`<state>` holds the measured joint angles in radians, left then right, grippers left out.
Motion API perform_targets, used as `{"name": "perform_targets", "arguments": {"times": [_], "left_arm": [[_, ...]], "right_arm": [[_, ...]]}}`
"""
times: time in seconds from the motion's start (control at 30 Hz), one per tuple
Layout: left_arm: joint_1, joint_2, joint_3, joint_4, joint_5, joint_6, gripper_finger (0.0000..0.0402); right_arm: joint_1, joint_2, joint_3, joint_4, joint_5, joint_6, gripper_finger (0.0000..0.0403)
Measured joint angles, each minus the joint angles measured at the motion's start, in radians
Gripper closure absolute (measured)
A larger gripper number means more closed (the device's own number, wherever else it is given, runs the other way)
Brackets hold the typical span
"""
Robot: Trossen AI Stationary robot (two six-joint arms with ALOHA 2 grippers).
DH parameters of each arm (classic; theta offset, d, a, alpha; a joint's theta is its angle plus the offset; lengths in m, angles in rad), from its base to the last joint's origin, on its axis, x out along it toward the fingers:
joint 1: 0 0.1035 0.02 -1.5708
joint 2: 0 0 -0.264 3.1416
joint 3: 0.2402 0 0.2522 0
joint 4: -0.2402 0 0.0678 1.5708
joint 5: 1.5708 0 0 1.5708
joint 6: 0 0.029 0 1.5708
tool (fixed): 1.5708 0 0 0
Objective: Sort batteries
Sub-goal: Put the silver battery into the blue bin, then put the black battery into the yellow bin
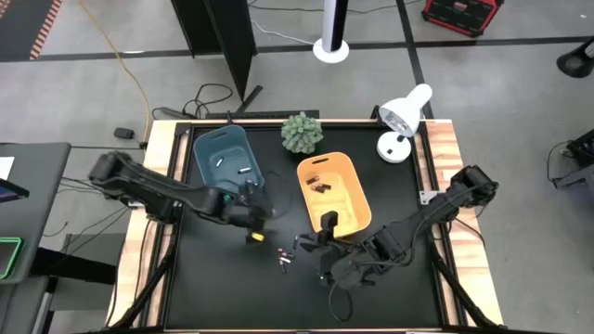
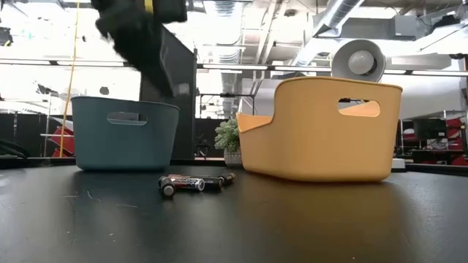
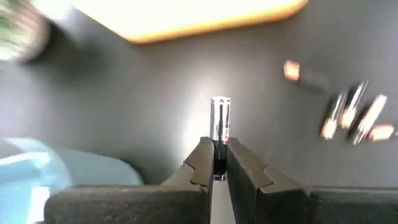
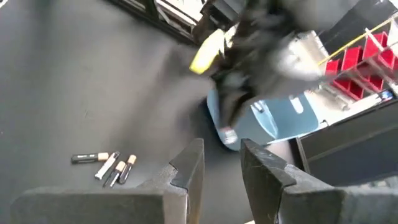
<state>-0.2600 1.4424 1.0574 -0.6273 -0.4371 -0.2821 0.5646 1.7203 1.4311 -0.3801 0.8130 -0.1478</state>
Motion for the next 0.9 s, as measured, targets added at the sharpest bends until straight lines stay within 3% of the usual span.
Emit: {"name": "perform_targets", "arguments": {"times": [0.17, 0.4, 0.57, 0.8, 0.9], "left_arm": [[0.061, -0.136, 0.002, -0.125, -0.119, -0.069, 0.0384], [0.244, -0.165, -0.024, -0.272, -0.123, -0.113, 0.0370], [0.289, -0.166, -0.054, -0.228, -0.120, -0.079, 0.0329], [0.272, -0.166, -0.063, -0.237, -0.119, -0.059, 0.0237], [0.263, -0.167, -0.063, -0.248, -0.048, -0.060, 0.0212]], "right_arm": [[0.006, 0.000, 0.000, 0.020, 0.001, -0.018, 0.0281], [0.002, 0.000, 0.000, 0.023, 0.001, -0.011, 0.0281], [0.003, 0.000, 0.000, 0.022, 0.001, -0.011, 0.0281], [0.003, 0.000, 0.000, 0.018, 0.001, -0.010, 0.0281], [0.003, 0.000, 0.000, 0.017, 0.001, -0.010, 0.0281]]}}
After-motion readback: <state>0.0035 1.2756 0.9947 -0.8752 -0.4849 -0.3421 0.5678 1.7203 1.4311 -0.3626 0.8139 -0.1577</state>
